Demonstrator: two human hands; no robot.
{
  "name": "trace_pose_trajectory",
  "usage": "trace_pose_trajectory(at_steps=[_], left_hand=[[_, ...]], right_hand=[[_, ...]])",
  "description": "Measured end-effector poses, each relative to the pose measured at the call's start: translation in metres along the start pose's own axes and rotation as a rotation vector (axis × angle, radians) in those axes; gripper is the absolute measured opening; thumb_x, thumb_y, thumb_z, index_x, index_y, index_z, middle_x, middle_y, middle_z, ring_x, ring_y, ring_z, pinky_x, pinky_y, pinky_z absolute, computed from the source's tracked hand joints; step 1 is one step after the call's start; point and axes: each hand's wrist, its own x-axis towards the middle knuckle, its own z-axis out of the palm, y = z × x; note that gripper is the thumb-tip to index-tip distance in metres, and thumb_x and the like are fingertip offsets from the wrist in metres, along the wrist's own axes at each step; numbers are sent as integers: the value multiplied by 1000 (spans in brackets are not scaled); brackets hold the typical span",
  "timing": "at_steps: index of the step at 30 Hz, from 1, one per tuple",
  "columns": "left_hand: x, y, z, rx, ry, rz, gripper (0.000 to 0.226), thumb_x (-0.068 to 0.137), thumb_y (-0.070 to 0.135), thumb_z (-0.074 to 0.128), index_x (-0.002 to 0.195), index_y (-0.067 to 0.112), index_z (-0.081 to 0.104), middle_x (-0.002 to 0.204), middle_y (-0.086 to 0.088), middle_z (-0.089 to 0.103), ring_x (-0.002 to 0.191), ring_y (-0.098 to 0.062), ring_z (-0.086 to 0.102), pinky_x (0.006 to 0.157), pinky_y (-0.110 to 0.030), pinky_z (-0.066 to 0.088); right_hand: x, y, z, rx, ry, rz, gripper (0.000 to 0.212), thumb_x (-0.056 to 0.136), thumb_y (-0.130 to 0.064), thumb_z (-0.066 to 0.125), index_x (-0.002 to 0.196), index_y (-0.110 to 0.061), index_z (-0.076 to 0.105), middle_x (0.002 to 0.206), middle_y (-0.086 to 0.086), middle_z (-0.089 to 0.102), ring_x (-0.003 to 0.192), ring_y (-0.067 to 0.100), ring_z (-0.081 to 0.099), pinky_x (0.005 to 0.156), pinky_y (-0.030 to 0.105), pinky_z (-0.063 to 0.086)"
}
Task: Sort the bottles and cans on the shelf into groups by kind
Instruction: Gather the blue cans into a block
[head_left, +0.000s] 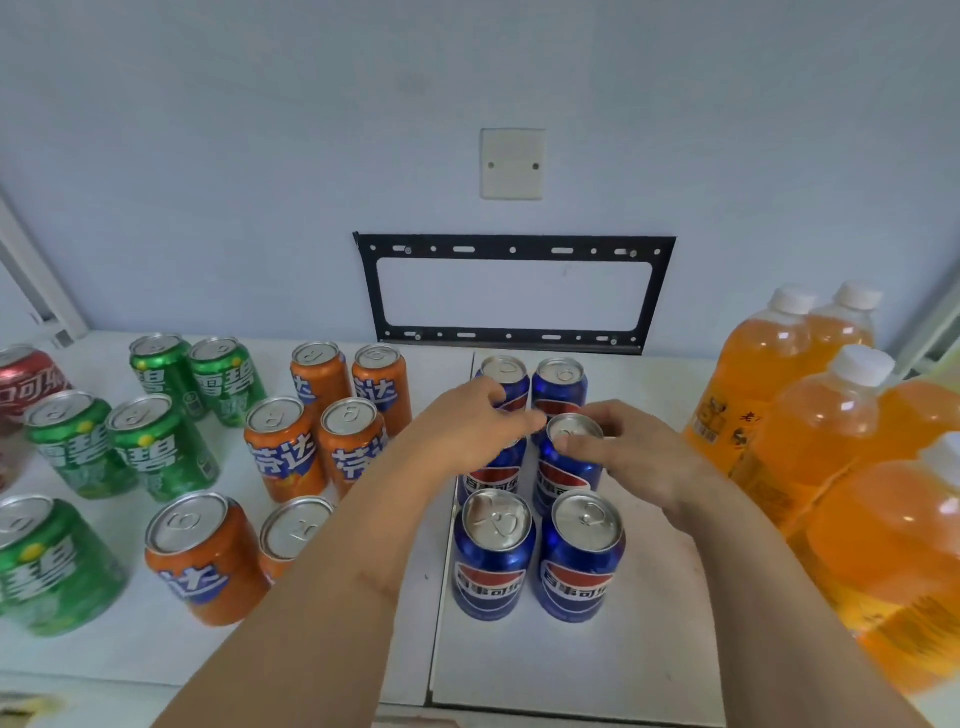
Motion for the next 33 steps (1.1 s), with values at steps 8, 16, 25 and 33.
trace_pose_trajectory(at_steps=[8,16,25,33], left_hand=[[-8,-16,7,-85,2,1,55,89,38,68,139,32,46,139,-1,53,107,-14,49,91,-32,47],[-9,-20,10,-157,20,16,55,88,37,69,139,34,47,139,0,52,106,-12,47,85,-28,43],[-45,-35,34,-343,475,73,56,90,58,54,140,36,39,142,7,46,123,-10,49,92,-26,45],[-87,-75,86,-707,194,159,60,66,45,74,120,42,48,119,19,62,103,7,62,83,-14,53]], right_hand=[[3,17,-3,52,-180,-75,62,84,-25,74,137,-43,46,126,-15,61,118,11,56,103,42,47],[5,6,6,-2,-41,-98,66,82,-33,77,139,-37,44,130,-8,55,112,13,52,89,31,47],[-43,19,15,231,299,-103,71,83,-60,59,144,-35,33,145,-10,45,127,13,48,95,35,47],[-89,71,73,160,178,-134,88,58,-40,91,126,-42,35,116,-25,54,94,-13,57,65,3,45]])
